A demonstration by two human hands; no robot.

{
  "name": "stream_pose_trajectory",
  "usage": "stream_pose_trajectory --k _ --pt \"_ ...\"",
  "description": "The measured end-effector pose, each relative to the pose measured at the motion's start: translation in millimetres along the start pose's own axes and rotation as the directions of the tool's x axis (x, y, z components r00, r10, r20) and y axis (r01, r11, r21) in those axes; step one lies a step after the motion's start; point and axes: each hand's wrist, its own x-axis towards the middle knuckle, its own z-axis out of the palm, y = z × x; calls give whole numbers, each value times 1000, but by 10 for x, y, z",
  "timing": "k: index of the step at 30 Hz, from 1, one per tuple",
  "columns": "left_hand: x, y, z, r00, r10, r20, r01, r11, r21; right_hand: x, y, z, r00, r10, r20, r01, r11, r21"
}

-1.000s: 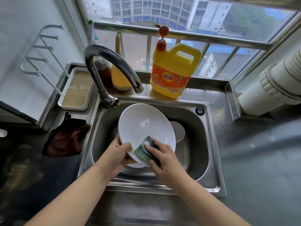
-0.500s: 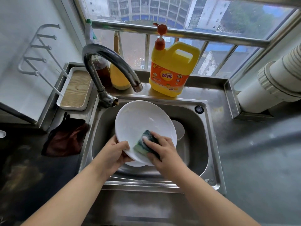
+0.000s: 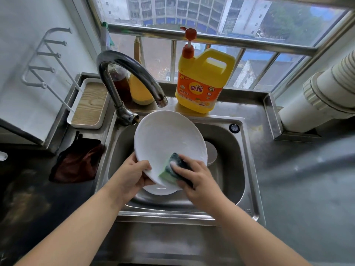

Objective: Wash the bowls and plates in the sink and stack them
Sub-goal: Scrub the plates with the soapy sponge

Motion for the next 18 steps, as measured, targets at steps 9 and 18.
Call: stream_pose_trajectory --k 9,18 --pt "31 4 46 1000 0 -2 0 999 -42 67 -41 -22 988 133 -74 -138 988 -62" --pt "29 92 -88 999 -34 -29 36 997 72 29 260 -93 998 51 -32 -56 981 -188"
